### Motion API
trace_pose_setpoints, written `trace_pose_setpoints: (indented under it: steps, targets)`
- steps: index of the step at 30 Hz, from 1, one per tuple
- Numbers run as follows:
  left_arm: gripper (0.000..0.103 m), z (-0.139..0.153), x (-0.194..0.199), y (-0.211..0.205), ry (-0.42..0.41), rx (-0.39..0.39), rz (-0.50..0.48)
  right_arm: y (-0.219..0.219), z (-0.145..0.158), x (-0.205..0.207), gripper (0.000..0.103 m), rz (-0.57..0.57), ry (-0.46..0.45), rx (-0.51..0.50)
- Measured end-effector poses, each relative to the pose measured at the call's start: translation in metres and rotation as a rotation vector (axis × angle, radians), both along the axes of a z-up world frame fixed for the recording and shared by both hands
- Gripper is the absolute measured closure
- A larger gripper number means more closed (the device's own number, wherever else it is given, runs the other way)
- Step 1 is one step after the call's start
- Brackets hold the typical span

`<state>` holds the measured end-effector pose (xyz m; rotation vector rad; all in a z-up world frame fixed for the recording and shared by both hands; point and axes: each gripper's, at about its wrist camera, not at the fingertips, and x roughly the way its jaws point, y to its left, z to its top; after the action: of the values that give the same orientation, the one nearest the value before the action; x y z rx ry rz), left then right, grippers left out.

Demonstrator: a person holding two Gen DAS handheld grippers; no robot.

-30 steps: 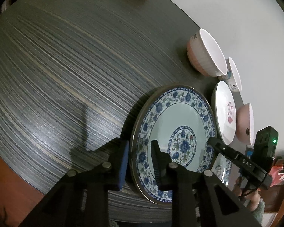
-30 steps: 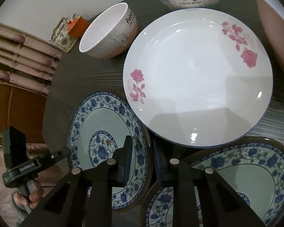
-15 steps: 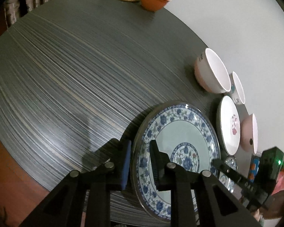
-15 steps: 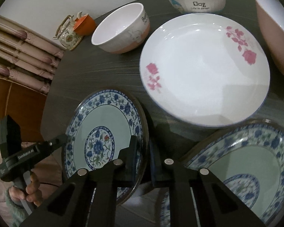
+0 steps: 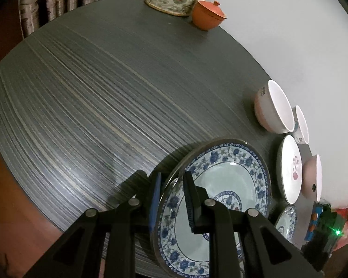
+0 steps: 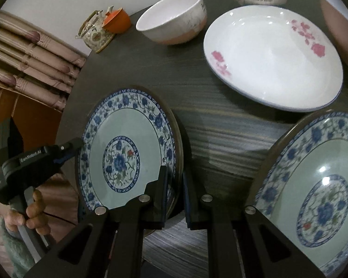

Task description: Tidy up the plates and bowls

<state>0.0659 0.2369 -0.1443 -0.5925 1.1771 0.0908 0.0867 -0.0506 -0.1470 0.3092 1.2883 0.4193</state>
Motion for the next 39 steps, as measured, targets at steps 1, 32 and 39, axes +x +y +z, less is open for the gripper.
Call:
trace_pose_setpoints:
  steps: [1,32,39]
  targets:
    - [0.083,-0.001,0.0,0.002,0.004,0.003,0.001,0.001,-0.001,-0.001,0.09,0.0,0.0,0.0]
    - [0.068,0.013,0.0,-0.004,-0.13,0.035,0.005,0.012,0.007,-0.012,0.061,-0.001,-0.056,-0.031]
    - [0.061,0.056,-0.016,-0.037,-0.383,0.195,-0.111,-0.005,0.023,-0.026,0.058,-0.022,-0.102,-0.019]
